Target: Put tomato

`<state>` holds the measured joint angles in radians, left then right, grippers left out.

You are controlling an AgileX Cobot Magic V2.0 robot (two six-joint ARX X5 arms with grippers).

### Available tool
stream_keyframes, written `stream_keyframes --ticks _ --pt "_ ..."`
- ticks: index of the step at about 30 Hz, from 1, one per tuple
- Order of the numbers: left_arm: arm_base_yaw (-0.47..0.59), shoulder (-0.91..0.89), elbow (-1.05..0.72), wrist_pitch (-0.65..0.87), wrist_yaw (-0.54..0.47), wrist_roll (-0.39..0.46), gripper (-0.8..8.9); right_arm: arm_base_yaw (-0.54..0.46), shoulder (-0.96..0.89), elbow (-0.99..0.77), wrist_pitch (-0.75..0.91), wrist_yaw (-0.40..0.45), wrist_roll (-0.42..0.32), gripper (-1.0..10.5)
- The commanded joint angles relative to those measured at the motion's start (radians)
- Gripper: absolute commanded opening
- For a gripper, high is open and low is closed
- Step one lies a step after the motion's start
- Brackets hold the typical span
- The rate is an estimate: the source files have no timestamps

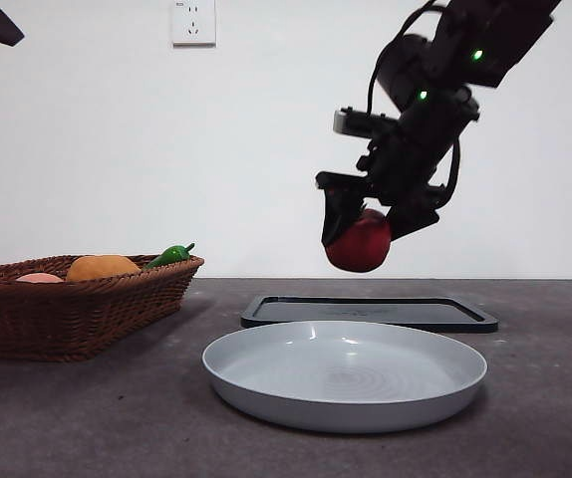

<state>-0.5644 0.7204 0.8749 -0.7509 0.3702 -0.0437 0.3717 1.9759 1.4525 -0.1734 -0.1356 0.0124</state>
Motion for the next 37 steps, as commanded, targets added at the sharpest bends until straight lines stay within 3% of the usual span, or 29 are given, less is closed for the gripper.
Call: stream_keyframes --ticks 1,16,22,28,37 --pt "-0.005 0.005 0.016 0.011 0.004 -0.013 5.58 -0.001 0.059 0.044 0.008 -0.003 0.013 1.6" --pt "-0.005 0.005 0.016 0.011 0.004 -0.022 5.58 -0.003 0.128 0.053 0.006 -0.002 0.006 1.6" --pt "-0.005 0.004 0.016 0.011 0.004 -0.022 5.58 -0.003 0.128 0.053 -0.013 -0.002 0.005 3.7" --pt "-0.005 0.004 0.016 0.010 0.004 -0.021 5.58 -0.001 0.128 0.053 -0.014 -0.002 0.006 4.9" --pt "-0.005 0.005 0.016 0.010 0.004 -0.021 5.58 -0.002 0.094 0.053 -0.051 0.006 0.015 5.4"
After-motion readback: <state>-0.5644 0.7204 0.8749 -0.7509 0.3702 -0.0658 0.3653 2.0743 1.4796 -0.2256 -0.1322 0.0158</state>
